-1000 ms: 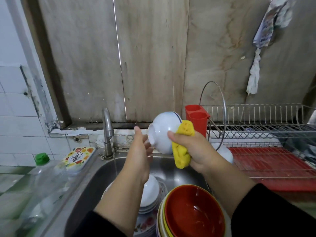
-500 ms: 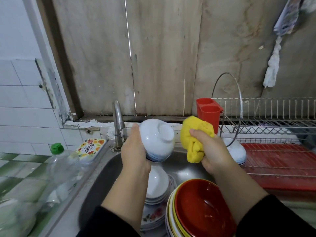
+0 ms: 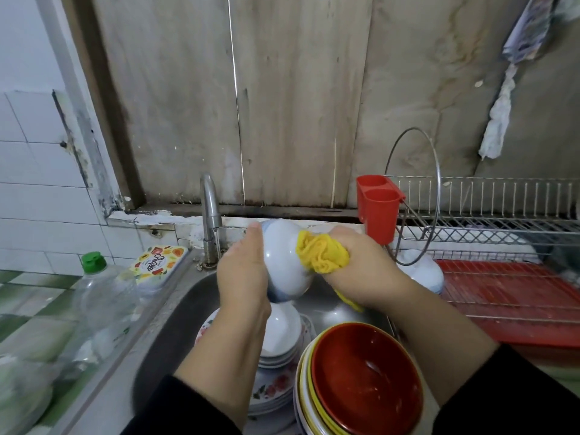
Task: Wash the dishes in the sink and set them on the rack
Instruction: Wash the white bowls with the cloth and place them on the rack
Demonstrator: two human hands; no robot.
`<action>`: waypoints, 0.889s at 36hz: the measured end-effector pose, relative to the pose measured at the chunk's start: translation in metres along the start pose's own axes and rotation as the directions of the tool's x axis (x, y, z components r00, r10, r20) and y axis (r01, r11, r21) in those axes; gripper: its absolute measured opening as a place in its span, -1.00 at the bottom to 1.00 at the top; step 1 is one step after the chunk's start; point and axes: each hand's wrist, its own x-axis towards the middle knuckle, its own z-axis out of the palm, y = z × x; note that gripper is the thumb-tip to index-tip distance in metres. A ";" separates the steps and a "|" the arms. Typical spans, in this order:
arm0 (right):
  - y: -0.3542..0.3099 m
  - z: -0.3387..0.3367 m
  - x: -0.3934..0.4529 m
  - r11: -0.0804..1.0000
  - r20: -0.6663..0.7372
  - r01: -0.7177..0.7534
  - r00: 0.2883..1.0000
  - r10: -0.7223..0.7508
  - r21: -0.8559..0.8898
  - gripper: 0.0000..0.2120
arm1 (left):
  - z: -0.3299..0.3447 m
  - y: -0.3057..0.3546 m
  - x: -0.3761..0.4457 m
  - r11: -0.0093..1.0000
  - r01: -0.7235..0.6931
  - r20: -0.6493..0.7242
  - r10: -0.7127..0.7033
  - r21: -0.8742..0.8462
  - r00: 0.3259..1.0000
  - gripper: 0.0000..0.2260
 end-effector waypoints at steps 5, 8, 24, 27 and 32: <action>0.010 -0.013 0.001 0.989 0.114 -0.148 0.983 0.146 0.007 -0.73 | -0.004 -0.002 -0.008 0.999 0.015 0.003 -0.016 0.041 1.000 -0.74; 0.011 -0.024 0.004 0.849 -0.061 -0.278 0.939 0.339 0.449 -0.93 | -0.002 0.007 -0.005 0.991 -0.041 0.037 0.037 0.124 0.999 -0.73; -0.006 -0.004 0.041 0.873 0.101 -0.283 0.959 0.264 0.399 -0.54 | -0.004 0.016 -0.018 0.911 -0.242 0.309 0.136 0.334 0.941 -0.65; -0.022 0.001 0.038 0.996 -0.011 -0.065 0.998 0.066 0.054 -0.66 | -0.005 0.018 -0.011 0.852 -0.315 0.363 0.161 0.419 0.918 -0.73; 0.001 -0.002 0.039 0.585 0.196 -0.389 0.910 0.367 0.712 -0.67 | 0.002 0.028 -0.016 0.932 -0.147 0.327 0.033 0.331 0.944 -0.68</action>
